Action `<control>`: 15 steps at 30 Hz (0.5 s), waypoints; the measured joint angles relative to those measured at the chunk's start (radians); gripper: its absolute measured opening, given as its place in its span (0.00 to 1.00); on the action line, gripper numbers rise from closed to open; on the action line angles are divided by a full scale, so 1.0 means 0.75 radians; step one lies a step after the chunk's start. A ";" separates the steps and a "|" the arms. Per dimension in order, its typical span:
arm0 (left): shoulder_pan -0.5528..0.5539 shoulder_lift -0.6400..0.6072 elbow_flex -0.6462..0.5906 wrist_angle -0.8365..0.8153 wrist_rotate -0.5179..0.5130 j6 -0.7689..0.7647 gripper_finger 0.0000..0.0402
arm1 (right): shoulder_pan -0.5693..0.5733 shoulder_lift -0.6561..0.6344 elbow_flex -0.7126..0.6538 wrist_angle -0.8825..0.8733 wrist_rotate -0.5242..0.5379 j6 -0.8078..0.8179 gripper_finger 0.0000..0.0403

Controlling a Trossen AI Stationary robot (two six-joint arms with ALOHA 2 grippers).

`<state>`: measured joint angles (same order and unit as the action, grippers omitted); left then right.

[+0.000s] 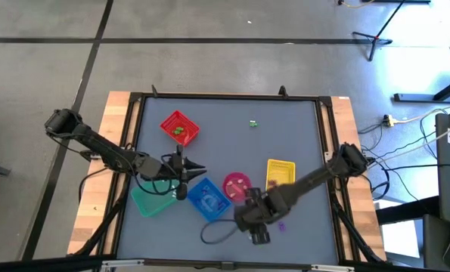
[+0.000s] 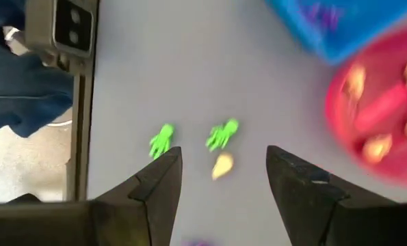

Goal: Sort Halloween decoration
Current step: Put the violet spider toy into the yellow bin

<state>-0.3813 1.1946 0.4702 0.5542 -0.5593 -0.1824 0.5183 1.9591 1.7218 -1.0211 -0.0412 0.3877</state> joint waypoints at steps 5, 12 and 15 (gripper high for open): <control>0.000 0.000 0.000 -0.006 0.000 0.000 0.14 | 0.128 0.003 -0.002 -0.150 0.108 0.281 0.52; 0.000 0.000 0.000 -0.006 0.000 -0.001 0.14 | 0.279 0.005 -0.003 -0.267 0.138 0.439 0.52; 0.000 0.000 0.000 -0.006 0.000 -0.001 0.14 | 0.330 0.006 -0.003 -0.291 0.159 0.539 0.52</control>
<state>-0.3813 1.1946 0.4702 0.5497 -0.5591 -0.1829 0.7654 1.9633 1.7195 -1.2390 0.0780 0.7919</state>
